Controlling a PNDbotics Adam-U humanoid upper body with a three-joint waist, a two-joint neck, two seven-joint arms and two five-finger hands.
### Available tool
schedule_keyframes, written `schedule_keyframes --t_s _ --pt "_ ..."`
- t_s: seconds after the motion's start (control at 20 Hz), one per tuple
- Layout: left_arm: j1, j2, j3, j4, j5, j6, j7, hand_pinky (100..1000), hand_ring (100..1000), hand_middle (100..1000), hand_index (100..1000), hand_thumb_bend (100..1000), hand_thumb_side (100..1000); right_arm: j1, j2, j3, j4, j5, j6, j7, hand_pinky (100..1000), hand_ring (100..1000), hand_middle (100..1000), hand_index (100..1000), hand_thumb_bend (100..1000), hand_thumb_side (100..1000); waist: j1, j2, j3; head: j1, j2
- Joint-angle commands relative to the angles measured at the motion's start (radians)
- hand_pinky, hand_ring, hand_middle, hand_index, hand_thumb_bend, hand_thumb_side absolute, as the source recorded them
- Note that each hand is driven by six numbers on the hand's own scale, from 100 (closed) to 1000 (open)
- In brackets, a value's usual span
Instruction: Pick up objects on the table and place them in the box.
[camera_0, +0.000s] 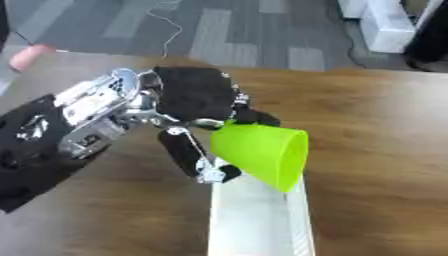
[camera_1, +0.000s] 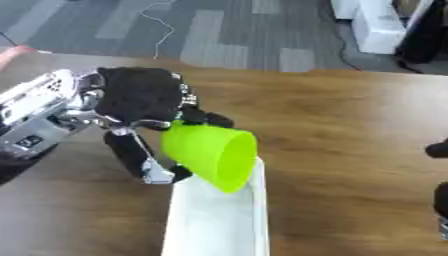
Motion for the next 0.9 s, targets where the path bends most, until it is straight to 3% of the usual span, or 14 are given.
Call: schedule_keyframes --t_s 0.05,0.6,0.7,0.75,0.8,0.85,0.9 --pt "-0.012 0.009 -0.01 -0.02 0.04 -0.01 -0.044 100 100 120 405 401 836 -0.015 -0.027 -0.007 -0.013 -0.008 -0.022 -0.018 180 336 381 482 258 1000 0.002 -0.015 -0.003 0.001 -0.01" --pt "0.022 -0.022 -0.052 0.007 0.094 -0.049 -0.085 100 100 149 433 411 884 -0.016 -0.028 -0.007 -0.013 -0.011 -0.025 -0.016 180 336 381 482 258 1000 0.001 -0.014 -0.004 -0.011 -0.01" --pt "0.025 -0.024 -0.057 0.011 0.105 -0.055 -0.088 100 100 192 455 400 931 -0.017 -0.028 -0.007 -0.013 -0.011 -0.025 -0.016 181 337 381 482 258 1000 0.001 -0.014 -0.004 -0.008 -0.01" --pt "0.028 -0.024 -0.059 0.014 0.108 -0.059 -0.097 100 100 267 492 372 959 -0.017 -0.028 -0.007 -0.013 -0.011 -0.026 -0.016 181 337 381 482 258 1000 0.001 -0.014 -0.005 -0.006 -0.01" --pt "0.03 -0.025 -0.062 0.017 0.111 -0.063 -0.113 100 154 343 528 387 1000 -0.017 -0.028 -0.008 -0.013 -0.012 -0.026 -0.016 181 336 381 482 258 1000 0.001 -0.014 -0.005 -0.003 -0.01" --pt "0.032 -0.025 -0.065 0.019 0.115 -0.067 -0.135 103 266 426 568 424 1000 -0.017 -0.028 -0.008 -0.013 -0.012 -0.026 -0.016 180 336 381 482 258 1000 0.001 -0.014 -0.005 0.0 -0.009" --pt "0.033 -0.024 -0.069 0.022 0.12 -0.072 -0.168 346 487 577 663 473 1000 -0.017 -0.028 -0.007 -0.013 -0.012 -0.026 -0.016 180 336 381 482 258 1000 0.001 -0.014 -0.004 0.001 -0.009"
